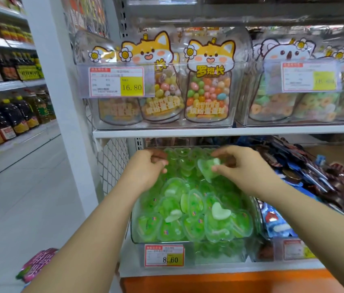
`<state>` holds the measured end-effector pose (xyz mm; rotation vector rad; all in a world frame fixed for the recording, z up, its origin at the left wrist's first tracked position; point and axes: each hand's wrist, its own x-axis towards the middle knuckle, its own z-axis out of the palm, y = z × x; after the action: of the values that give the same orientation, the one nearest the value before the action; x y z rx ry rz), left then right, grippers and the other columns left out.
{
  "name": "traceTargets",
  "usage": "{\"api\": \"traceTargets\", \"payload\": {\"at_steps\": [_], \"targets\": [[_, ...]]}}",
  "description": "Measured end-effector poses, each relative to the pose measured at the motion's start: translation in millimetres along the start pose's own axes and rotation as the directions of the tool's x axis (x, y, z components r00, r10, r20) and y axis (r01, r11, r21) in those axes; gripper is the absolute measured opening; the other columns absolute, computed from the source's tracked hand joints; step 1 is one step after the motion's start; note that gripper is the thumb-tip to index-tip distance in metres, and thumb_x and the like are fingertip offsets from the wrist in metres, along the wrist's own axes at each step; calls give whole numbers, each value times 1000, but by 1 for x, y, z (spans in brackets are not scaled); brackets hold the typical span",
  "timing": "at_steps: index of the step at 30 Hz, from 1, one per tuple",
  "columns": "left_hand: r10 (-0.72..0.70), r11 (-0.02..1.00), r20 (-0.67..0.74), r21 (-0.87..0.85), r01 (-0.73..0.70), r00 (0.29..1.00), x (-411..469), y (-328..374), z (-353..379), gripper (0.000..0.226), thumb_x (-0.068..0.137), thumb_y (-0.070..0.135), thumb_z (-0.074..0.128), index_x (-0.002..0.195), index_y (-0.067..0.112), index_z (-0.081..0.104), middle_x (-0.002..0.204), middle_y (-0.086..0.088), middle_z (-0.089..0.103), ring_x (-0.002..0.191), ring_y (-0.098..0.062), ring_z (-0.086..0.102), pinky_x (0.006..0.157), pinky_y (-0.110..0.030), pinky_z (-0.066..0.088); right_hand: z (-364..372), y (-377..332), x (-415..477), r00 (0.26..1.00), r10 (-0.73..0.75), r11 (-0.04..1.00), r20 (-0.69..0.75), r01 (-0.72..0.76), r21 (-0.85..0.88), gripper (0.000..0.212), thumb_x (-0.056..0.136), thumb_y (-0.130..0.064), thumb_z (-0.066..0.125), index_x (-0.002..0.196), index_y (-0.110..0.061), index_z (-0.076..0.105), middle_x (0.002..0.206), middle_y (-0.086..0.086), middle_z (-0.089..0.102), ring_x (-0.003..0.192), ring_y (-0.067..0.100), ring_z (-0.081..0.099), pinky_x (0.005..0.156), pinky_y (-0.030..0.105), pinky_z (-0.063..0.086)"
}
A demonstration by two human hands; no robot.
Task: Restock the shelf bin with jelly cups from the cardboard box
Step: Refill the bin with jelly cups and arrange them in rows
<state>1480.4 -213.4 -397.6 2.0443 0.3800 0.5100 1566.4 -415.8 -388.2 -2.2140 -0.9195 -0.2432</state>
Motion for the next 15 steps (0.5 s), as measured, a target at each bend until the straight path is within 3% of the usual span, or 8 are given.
{"api": "traceTargets", "payload": {"at_steps": [2,4,7,9,12,15], "targets": [[-16,992,27,-122,19,1000,0,1,1,19,94,3,53,110,10,60,95,-7,65,73,-9,64,62,-22,54,19,-9,12,998,40,959,47,-52,280,20,81,-20,72,99,-24,66,85,-10,65,71,4,60,69,13,44],[-4,977,57,-214,16,998,0,1,2,24,94,6,53,116,13,59,98,-4,66,77,-8,65,58,-15,53,36,-19,24,991,89,840,103,-130,527,12,82,-13,69,91,-22,68,88,0,70,74,12,62,73,25,51],[15,962,2,-273,-14,1000,5,-1,-1,20,92,8,57,104,21,65,92,0,67,74,-8,63,56,-15,51,52,-31,42,979,145,680,142,-203,704,18,86,-4,63,83,-22,66,83,-1,67,75,15,60,68,30,53],[-3,958,-66,-286,-16,998,10,-6,-4,23,89,5,60,89,28,63,88,3,66,70,-7,60,55,-15,50,60,-36,51,968,153,587,197,-249,770,16,88,-3,60,93,-18,64,92,3,64,83,16,59,62,24,51],[-95,934,-63,-351,67,993,15,-12,-3,22,88,4,59,87,26,63,85,1,66,69,-9,60,54,-17,49,68,-38,59,953,171,546,250,-303,781,19,90,-5,58,108,-11,60,102,7,63,90,16,59,57,20,51],[-179,850,39,-496,175,983,19,-12,3,15,93,4,55,91,18,61,78,0,65,61,-7,59,48,-14,48,69,-34,65,955,154,553,252,-295,779,13,90,-4,57,99,-12,62,93,3,66,82,12,61,56,20,52]]}}
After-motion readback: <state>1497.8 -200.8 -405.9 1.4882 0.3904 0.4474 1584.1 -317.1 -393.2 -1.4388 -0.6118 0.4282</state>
